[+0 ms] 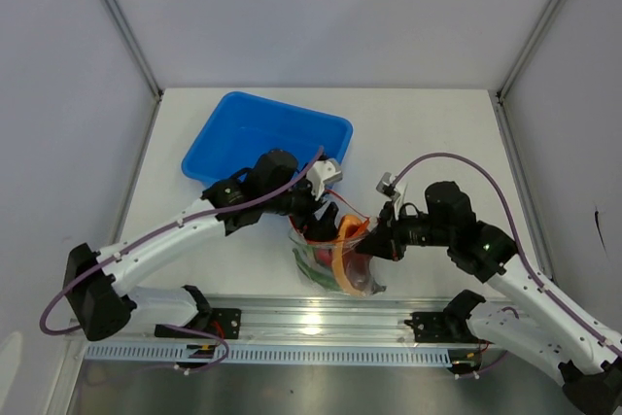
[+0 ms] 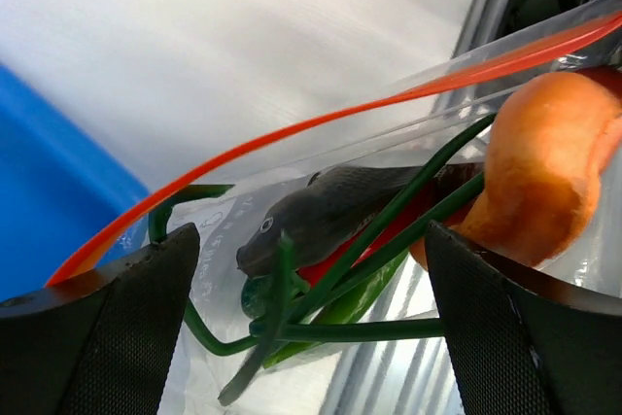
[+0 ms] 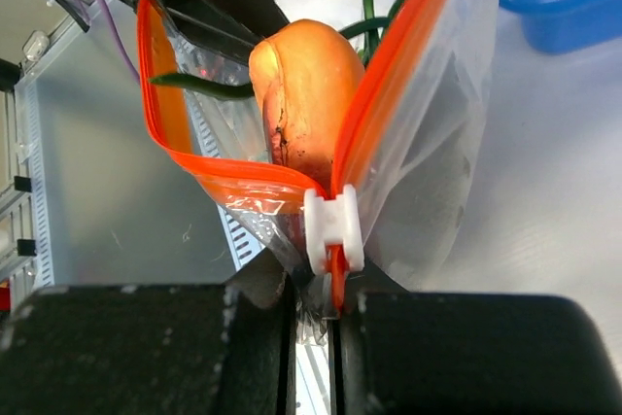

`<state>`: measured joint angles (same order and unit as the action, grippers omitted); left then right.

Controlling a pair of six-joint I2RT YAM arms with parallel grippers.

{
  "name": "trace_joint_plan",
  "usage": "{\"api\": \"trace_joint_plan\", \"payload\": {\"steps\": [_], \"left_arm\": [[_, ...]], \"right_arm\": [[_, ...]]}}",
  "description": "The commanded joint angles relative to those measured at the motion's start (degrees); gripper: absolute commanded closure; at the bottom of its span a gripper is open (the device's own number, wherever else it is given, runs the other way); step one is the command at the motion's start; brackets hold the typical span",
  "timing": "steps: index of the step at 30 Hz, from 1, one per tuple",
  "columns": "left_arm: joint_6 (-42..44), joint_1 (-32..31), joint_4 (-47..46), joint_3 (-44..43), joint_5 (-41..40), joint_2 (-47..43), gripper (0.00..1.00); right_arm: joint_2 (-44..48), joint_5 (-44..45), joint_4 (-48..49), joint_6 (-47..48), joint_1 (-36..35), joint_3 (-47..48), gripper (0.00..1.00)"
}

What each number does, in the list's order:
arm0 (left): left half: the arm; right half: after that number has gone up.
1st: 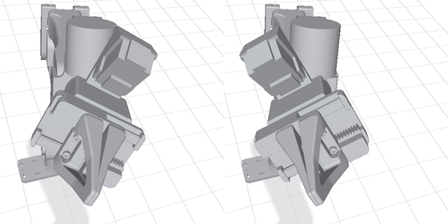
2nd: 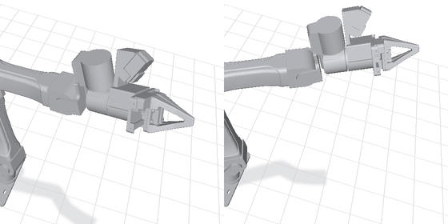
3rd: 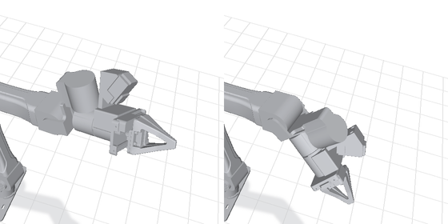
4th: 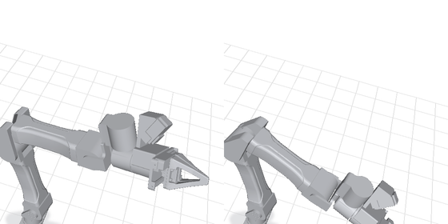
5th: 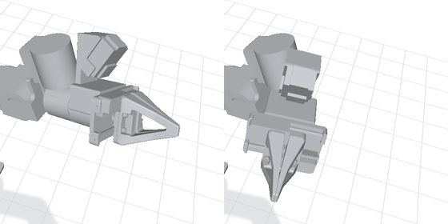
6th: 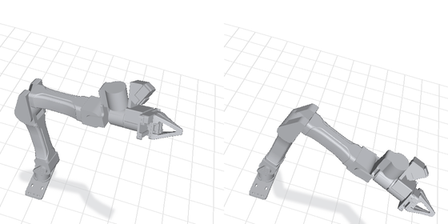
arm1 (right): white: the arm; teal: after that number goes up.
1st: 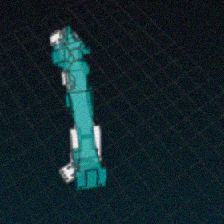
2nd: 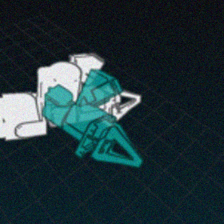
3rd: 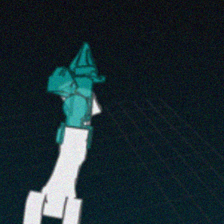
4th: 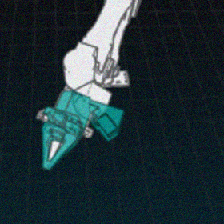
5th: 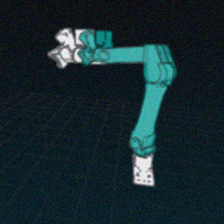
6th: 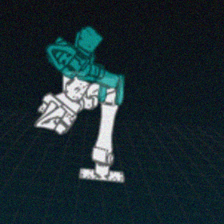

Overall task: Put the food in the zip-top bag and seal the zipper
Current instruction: Adjust the zipper food storage bag at the center of the board.

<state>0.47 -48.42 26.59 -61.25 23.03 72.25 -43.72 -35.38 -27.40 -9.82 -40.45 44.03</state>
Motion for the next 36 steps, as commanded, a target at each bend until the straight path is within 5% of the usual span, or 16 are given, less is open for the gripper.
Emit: {"api": "trace_joint_plan", "payload": {"steps": [1, 10, 20, 26, 28, 33, 36], "left_arm": [[0.5, 0.6, -0.5, -1.8, -7.9, -6.0, 0.01], [0.8, 1.3, -6.8, 0.1, -18.4, -19.6, 0.01], [-2.2, 1.6, -6.0, 1.5, -6.6, -11.4, 0.06], [-4.9, 1.6, -12.8, 6.6, -15.2, -11.2, 0.12], [-5.7, 1.5, -18.4, 9.7, -19.2, -12.4, 0.01], [-6.2, 1.5, -24.5, 10.5, -17.1, -12.2, 0.01], [-5.5, 1.5, -22.8, 8.8, -13.5, -10.7, 0.25]], "right_arm": [[0.2, -1.4, 1.8, 1.9, -0.2, 3.7, 1.00], [-1.1, -2.4, 1.3, 3.5, -0.2, 4.7, 1.00], [-1.4, -1.8, 2.1, 2.2, -0.2, 4.5, 1.00], [-1.4, -1.4, 1.6, 1.6, -0.4, 4.1, 1.00], [-1.5, -1.4, 1.5, 1.5, -0.7, 4.0, 1.00], [-1.2, -0.9, 1.3, 1.7, -1.2, 3.9, 1.00], [-1.3, -0.8, 1.5, 1.6, -1.3, 3.8, 1.00]]}}
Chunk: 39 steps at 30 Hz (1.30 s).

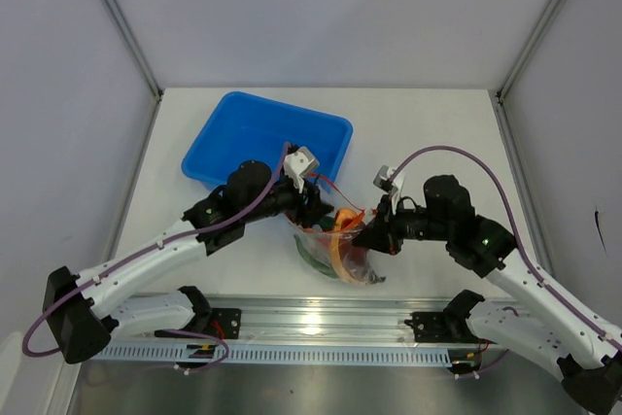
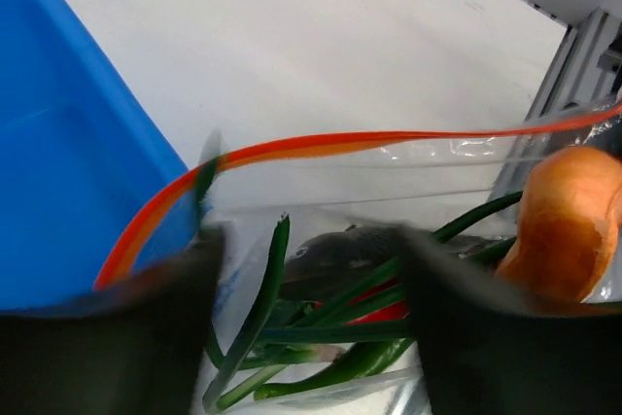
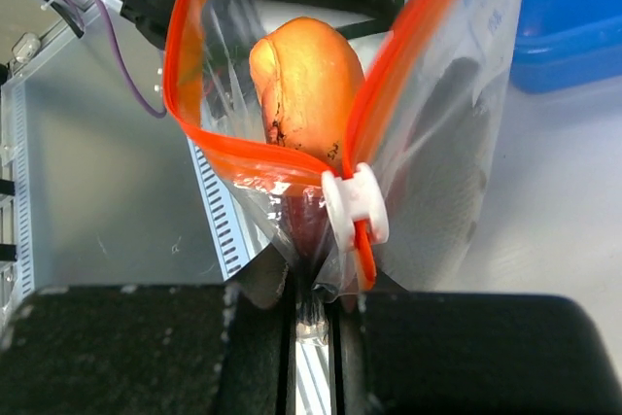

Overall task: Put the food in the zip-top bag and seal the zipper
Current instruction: Adjust the zipper food storage bag at the center of the board.

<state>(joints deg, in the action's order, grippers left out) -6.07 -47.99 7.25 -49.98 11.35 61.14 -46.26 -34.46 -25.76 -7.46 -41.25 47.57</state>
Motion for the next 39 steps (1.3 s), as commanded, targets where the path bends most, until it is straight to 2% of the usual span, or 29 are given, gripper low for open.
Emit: {"api": "trace_joint_plan", "payload": {"steps": [1, 3, 4, 6, 8, 10, 12, 13, 15, 21, 23, 24, 26, 29, 31, 36, 39], "left_arm": [[1.0, 1.1, -3.5, -2.5, -1.7, 0.3, 0.52], [1.1, 1.1, -3.5, -2.5, -1.9, 0.0, 0.71], [1.1, 1.1, -3.3, -2.5, -2.3, -0.1, 0.84], [2.2, 1.1, -1.8, -3.1, -2.2, -0.8, 0.85], [3.2, 1.1, -0.6, -3.2, -0.6, -2.8, 0.72], [5.8, 1.1, -0.2, -3.1, 1.0, -4.8, 0.53], [9.1, 1.1, 0.8, -3.3, 2.8, -7.9, 0.43], [10.2, 1.1, 1.1, -3.3, 3.4, -8.9, 0.31], [13.3, 1.1, 2.2, -3.9, 4.2, -12.1, 0.22], [18.0, 2.3, 4.4, -5.4, 4.8, -16.8, 0.12], [19.8, 4.3, 5.9, -7.0, 13.4, -17.0, 0.11], [21.3, 5.2, 6.6, -7.4, 18.1, -16.8, 0.03], [22.9, 6.6, 9.6, -9.5, 27.7, -15.2, 0.01], [26.9, 6.5, 15.6, -12.6, 33.4, -11.2, 0.01], [27.5, 6.3, 16.7, -12.9, 34.9, -9.7, 0.00], [31.6, -1.0, 17.0, -12.0, 29.2, -6.9, 0.01], [31.8, -1.1, 18.8, -14.9, 32.7, -3.3, 0.01]], "right_arm": [[1.3, -1.7, -0.2, -0.7, -0.7, 0.3, 1.00], [1.3, -1.8, -0.2, -0.6, -0.7, 0.1, 1.00], [1.4, -1.8, -0.1, -0.6, -0.7, 0.0, 1.00], [1.6, -1.9, -0.1, -0.6, -0.7, -0.3, 1.00], [1.5, -2.2, -0.3, -0.5, -0.7, -0.3, 1.00], [1.6, -2.6, -0.3, -0.4, -0.7, -0.3, 1.00], [1.4, -3.4, -0.4, -0.4, -0.7, -0.2, 1.00], [1.1, -4.0, -0.7, -0.2, -0.7, 0.0, 1.00], [0.6, -4.4, -1.3, 0.1, -0.7, 0.2, 1.00], [-1.1, -7.5, -2.0, 1.2, -0.7, 1.7, 1.00], [-1.9, -8.7, -2.5, 2.0, -0.7, 2.7, 1.00], [-2.2, -10.2, -2.9, 2.2, -0.7, 3.0, 1.00], [-2.5, -11.5, -3.4, 2.5, -0.7, 3.8, 1.00], [-2.4, -13.3, -2.7, 2.1, -0.7, 3.8, 1.00], [-2.4, -14.2, -2.3, 1.8, -0.7, 3.8, 1.00], [-3.3, -16.1, -1.8, 1.8, -0.7, 4.5, 1.00], [-4.1, -16.6, -2.3, 2.5, -0.7, 5.2, 1.00]]}}
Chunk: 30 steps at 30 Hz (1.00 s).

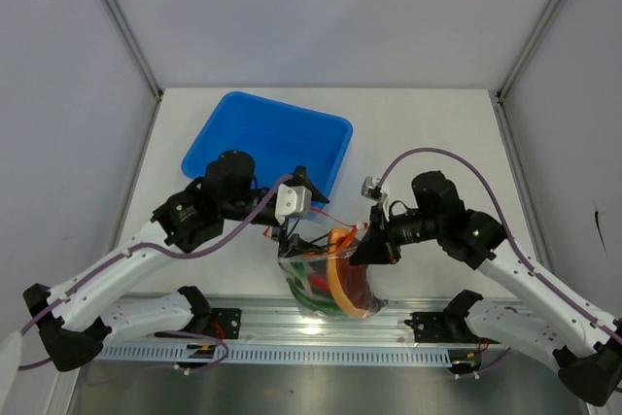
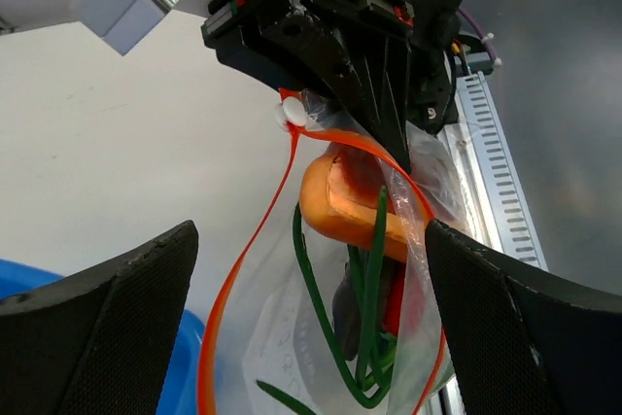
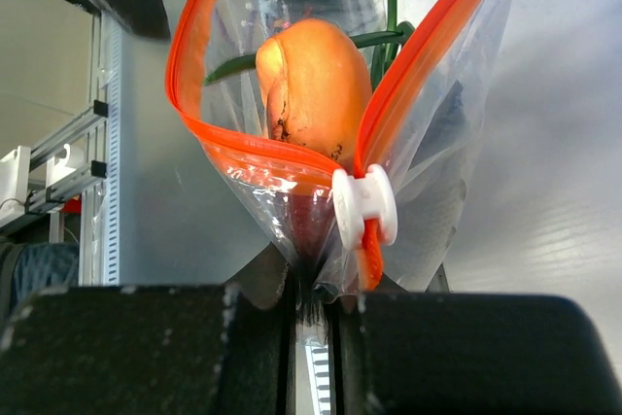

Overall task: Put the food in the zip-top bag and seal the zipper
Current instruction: Adjust the zipper food storage bag at the center of the board.

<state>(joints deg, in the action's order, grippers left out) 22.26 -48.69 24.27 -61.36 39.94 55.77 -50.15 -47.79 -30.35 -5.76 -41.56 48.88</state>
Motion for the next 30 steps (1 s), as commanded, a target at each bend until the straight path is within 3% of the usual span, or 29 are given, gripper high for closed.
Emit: {"api": "trace_joint_plan", "payload": {"steps": [1, 7, 16, 24, 30], "left_arm": [[3.7, -0.4, 2.7, -4.1, 5.5, 3.1, 0.01], [6.7, -1.1, 9.5, -9.5, 14.1, 6.6, 0.00], [4.4, -1.5, 11.2, -8.3, 13.3, 6.4, 0.00], [-1.3, -1.5, 14.1, -14.0, 12.3, 15.3, 0.01], [-8.2, -1.5, 8.6, -12.6, 10.2, 15.5, 0.00]], "right_arm": [[-0.7, -3.4, 2.0, 1.3, -0.4, 4.2, 1.00], [-1.8, -2.4, 0.3, 2.5, -0.4, 4.8, 1.00], [-2.1, -1.4, -1.6, 4.5, -0.4, 5.5, 1.00], [-2.8, -2.0, -2.3, 5.2, -0.5, 6.9, 1.00], [-3.1, -2.0, -3.8, 5.5, -0.7, 7.7, 1.00]]}}
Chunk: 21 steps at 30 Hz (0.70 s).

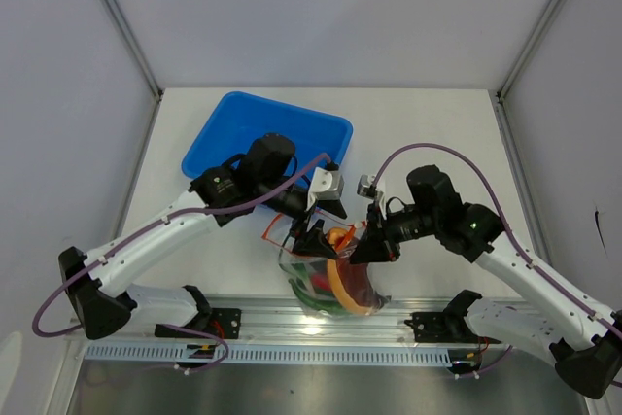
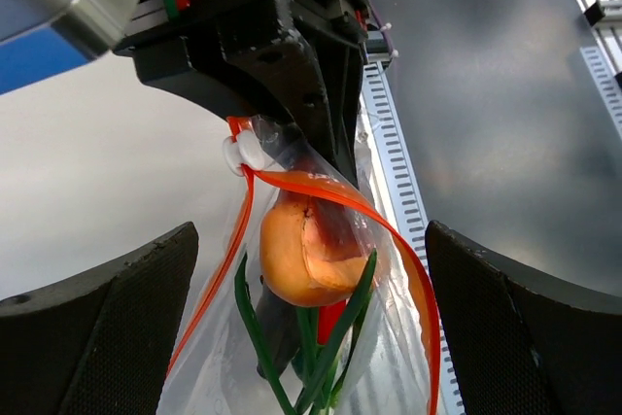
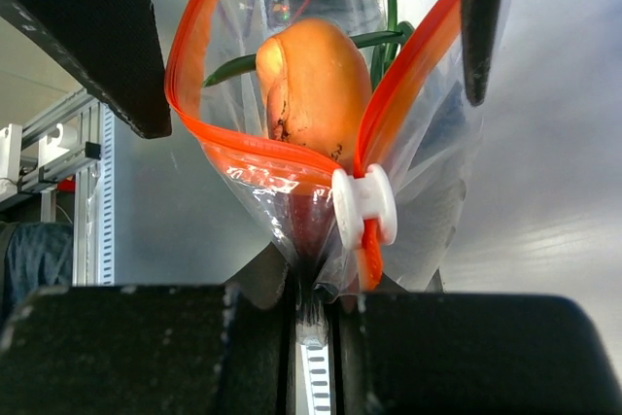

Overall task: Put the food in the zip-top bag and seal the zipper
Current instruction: Adjust the zipper food storage bag at the center of the board.

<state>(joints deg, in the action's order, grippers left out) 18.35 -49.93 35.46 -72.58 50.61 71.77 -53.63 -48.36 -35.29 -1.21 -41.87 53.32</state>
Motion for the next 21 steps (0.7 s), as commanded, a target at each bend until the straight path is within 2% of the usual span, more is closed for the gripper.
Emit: {"api": "trace_joint_plan", "payload": {"steps": [1, 19, 21], "left_arm": [[-4.5, -0.3, -1.7, -2.1, -0.7, 0.5, 0.01], [-4.4, -1.0, 2.1, -1.6, -0.6, 6.1, 0.01], [-3.6, -0.9, 4.1, -2.8, 0.7, 7.1, 0.13]], "right_arm": [[0.4, -1.5, 1.1, 0.9, -0.5, 3.4, 1.00], [0.5, -0.1, 1.1, 2.6, -0.9, 4.1, 1.00], [0.5, 0.4, 1.1, 2.6, -1.0, 4.1, 1.00]]}}
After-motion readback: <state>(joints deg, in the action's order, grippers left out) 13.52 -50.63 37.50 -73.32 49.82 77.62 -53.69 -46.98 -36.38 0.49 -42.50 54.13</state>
